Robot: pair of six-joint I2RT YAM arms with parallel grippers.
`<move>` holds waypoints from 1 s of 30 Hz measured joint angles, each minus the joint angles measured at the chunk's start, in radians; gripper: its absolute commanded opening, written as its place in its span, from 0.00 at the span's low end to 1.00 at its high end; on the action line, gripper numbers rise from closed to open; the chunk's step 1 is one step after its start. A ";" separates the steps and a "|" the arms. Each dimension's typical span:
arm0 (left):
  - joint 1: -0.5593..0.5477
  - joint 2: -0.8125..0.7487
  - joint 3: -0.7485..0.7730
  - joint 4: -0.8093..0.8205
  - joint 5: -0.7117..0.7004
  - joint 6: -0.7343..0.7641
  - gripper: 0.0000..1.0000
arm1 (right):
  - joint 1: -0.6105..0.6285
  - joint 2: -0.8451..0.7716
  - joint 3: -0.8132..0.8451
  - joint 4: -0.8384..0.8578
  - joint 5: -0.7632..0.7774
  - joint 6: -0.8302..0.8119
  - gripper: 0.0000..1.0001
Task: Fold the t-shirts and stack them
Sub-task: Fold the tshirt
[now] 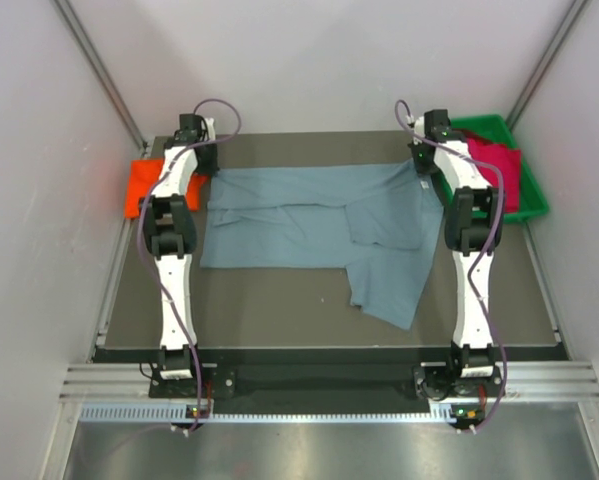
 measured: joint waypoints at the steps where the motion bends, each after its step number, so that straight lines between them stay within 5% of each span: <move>1: -0.002 0.002 0.001 0.006 -0.006 0.000 0.06 | 0.000 0.005 0.008 0.002 0.000 0.000 0.30; 4: -0.006 0.002 0.001 0.020 -0.028 0.014 0.44 | 0.000 0.010 0.023 0.016 0.014 0.005 0.65; 12: -0.003 -0.066 -0.033 -0.004 -0.030 0.037 0.71 | -0.002 -0.118 -0.116 0.028 0.009 -0.020 0.76; 17: 0.011 -0.352 -0.206 -0.026 0.124 0.072 0.85 | 0.006 -0.431 -0.358 0.051 -0.079 -0.101 0.79; 23: 0.011 -0.842 -0.557 0.044 0.244 0.150 0.79 | 0.072 -0.907 -0.705 0.091 -0.176 -0.277 0.72; 30: 0.000 -1.083 -0.946 0.053 0.225 0.289 0.59 | 0.238 -1.252 -1.247 0.083 -0.182 -0.460 0.67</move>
